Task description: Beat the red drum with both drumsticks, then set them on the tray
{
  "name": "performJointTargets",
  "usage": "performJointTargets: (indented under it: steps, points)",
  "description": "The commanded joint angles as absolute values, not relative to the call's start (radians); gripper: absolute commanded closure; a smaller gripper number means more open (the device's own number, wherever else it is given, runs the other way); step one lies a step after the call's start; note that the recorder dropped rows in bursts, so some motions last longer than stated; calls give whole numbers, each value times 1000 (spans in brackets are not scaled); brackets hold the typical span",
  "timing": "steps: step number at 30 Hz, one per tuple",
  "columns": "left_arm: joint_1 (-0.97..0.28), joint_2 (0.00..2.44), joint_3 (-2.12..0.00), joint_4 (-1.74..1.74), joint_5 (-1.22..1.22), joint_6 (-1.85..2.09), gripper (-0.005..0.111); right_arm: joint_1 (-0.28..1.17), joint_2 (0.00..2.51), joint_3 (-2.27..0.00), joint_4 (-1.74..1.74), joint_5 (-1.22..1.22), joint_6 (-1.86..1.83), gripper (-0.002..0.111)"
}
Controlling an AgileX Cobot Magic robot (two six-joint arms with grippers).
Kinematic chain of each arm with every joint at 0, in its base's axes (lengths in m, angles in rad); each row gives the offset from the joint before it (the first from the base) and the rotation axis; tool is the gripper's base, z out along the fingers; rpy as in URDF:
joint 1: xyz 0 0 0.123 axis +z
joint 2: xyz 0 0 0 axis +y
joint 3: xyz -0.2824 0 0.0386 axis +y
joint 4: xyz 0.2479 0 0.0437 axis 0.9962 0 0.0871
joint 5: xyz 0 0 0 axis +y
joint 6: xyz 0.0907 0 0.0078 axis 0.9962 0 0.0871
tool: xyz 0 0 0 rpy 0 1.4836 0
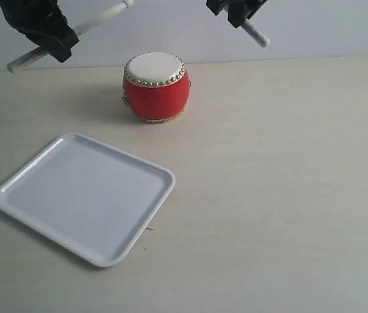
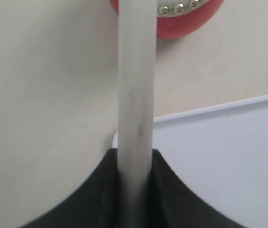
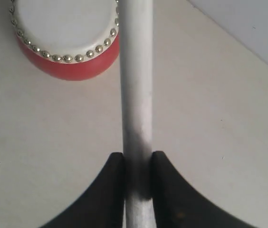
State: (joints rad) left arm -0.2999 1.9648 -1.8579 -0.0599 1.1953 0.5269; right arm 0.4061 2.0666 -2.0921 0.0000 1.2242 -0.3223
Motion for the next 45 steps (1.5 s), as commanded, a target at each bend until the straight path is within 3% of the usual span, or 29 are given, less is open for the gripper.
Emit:
performJointTargets:
  steps: [1,9,22,34,45]
  points:
    - [-289,1950,-1853,-58,1186,515,107,408,2149,-2090,46,1221,-319,108]
    - [-289,1950,-1853,-62,1167,517,107,408,2303,-2090,100,1221,-347,108]
    - [-289,1950,-1853,-62,1148,515,107,408,2064,-2089,132,1221,-347,108]
    - [-289,1950,-1853,-62,1138,515,107,418,2300,-2000,151,1221,-362,108]
    - [-289,1950,-1853,-85,1140,515,107,418,2011,-2002,125,1221,-364,108]
